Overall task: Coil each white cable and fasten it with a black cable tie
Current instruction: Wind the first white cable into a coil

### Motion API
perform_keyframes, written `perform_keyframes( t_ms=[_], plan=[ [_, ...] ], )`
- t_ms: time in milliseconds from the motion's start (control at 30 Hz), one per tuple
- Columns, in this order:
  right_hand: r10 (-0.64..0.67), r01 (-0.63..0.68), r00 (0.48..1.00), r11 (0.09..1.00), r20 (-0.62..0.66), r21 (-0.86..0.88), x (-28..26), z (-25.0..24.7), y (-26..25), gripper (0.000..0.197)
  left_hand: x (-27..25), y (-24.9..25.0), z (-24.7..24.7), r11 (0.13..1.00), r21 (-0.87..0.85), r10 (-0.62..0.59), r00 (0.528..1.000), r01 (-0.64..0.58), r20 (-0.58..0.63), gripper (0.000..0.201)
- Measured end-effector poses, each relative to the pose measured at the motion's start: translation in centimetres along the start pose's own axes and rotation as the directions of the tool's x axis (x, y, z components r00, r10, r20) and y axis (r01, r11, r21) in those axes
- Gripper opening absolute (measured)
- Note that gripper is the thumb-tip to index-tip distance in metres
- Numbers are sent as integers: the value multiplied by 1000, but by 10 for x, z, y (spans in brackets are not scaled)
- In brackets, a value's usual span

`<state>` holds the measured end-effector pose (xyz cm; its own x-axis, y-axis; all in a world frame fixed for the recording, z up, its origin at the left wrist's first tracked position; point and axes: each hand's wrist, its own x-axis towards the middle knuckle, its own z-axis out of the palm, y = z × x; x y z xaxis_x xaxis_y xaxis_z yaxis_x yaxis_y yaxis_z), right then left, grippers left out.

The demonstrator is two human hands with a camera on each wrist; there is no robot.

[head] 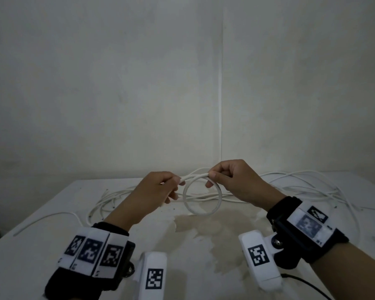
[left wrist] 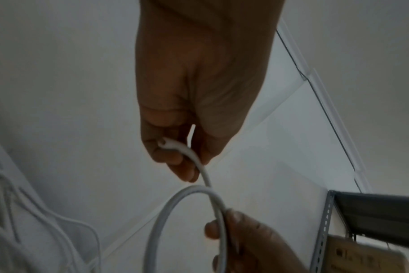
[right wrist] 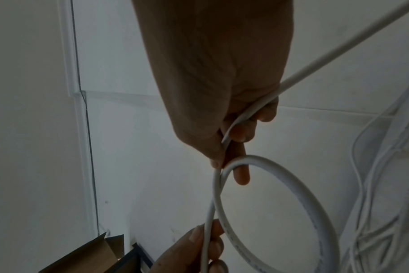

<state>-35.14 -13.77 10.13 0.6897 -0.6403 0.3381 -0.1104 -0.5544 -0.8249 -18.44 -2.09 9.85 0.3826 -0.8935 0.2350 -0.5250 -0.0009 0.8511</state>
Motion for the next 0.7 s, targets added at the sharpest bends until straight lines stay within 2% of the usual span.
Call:
perform_keyframes(
  t_ms=[100,167,233,400,467,567,700],
  plan=[
    [-3,3,1000,1000,-31,7,2,3,4,22,-5,1,-1,978,-193,-59,994,75,87,17],
    [-14,15,998,1000,-54,15,3,4,4,21,-7,-1,2,947,-296,-103,992,122,78,11],
    [-24,26,997,999,-72,27,3,5,3,20,-8,-5,6,915,-377,-132,989,145,59,14],
    [-37,41,996,998,-80,38,-1,8,0,19,-10,0,22,823,-553,-95,991,133,97,13],
    [-32,36,996,998,-85,48,-4,9,1,19,-7,2,26,856,-504,-97,994,111,54,12],
    [-33,37,996,998,-82,51,-7,7,0,17,-5,2,28,945,-324,-47,999,37,-22,10],
    [-28,31,998,999,-63,43,-10,7,-2,19,-5,-2,32,985,-154,50,989,-72,-141,14]
  ],
)
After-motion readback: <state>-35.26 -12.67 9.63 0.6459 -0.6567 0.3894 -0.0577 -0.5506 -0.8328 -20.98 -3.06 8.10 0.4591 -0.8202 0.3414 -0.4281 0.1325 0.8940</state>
